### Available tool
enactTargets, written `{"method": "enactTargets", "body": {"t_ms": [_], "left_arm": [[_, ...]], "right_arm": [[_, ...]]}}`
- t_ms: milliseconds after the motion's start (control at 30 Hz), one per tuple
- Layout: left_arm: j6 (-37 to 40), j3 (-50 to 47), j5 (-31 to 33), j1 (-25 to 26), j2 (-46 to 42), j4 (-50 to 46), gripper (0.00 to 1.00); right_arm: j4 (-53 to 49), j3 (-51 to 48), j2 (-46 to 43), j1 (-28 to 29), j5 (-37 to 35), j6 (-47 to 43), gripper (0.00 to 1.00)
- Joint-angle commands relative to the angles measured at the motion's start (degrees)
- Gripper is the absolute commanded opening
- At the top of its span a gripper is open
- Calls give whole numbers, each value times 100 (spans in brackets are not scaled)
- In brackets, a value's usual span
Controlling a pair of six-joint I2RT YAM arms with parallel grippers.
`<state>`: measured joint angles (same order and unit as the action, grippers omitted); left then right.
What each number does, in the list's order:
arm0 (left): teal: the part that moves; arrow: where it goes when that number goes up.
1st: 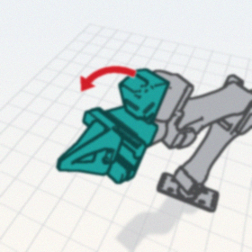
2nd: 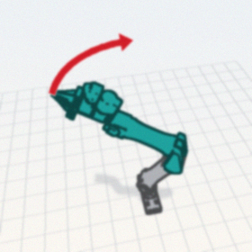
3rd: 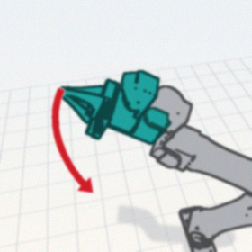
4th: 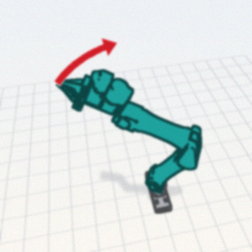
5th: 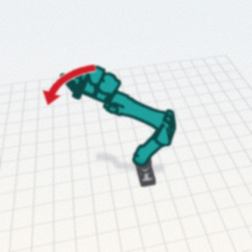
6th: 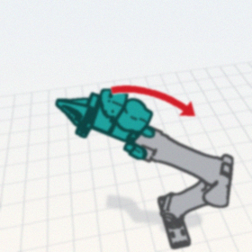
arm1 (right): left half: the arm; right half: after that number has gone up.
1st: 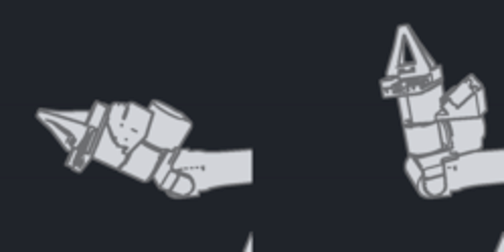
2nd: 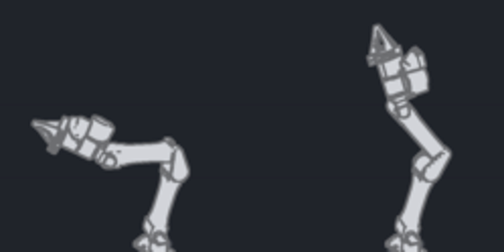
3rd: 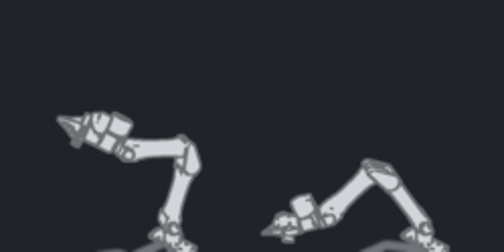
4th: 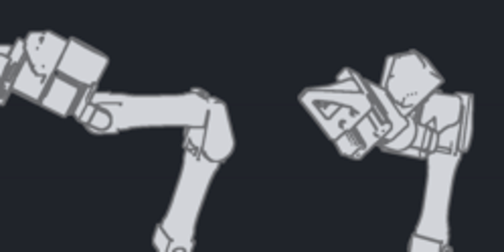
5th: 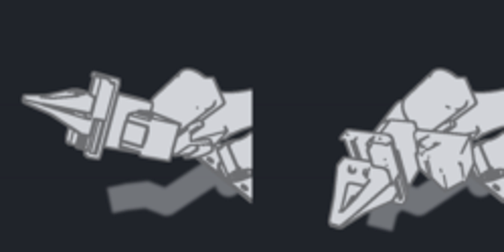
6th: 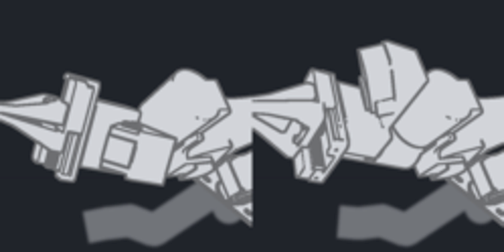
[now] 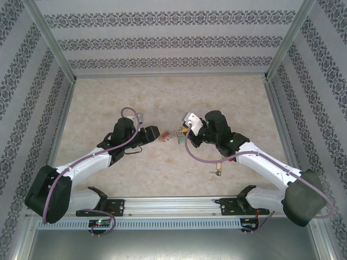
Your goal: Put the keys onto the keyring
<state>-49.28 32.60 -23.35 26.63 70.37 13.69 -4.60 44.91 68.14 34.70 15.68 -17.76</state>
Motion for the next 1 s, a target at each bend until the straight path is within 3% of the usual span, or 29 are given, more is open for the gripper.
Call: {"method": "enactTargets", "body": {"t_ms": [0,100,233,367,633,733,833,900,933,967], "left_arm": [[-196,-296,539,44,-478,-12,59],[-71,-367,969,44,-945,-434,64],[406,-244,1597,44,-1584,-1071,66],[997,-106,1884,48,-1953,-1231,68],[1499,-8,2306,52,-2150,-1174,69],[1688,-67,2264,48,-2160,-868,69],[1848,-19,2240,44,-2107,-771,70],[2032,56,2126,47,-2041,-726,70],[2139,86,2038,51,-1999,-700,71],[2267,111,1924,44,-1945,-639,70]], "right_arm": [[-465,364,26,-1,-264,-145,0],[-667,435,20,263,-839,-633,0],[-972,401,85,922,-1914,-1979,0],[-862,177,58,1209,-2079,-2897,0],[-74,-193,274,1915,-2864,-3473,0],[99,-333,279,2035,-2825,-3329,0],[383,-360,321,2134,-3370,-3034,0],[384,-384,222,2054,-3169,-2715,0],[196,-361,120,1892,-2611,-2480,0],[-214,-254,-73,1539,-1457,-2126,0]]}}
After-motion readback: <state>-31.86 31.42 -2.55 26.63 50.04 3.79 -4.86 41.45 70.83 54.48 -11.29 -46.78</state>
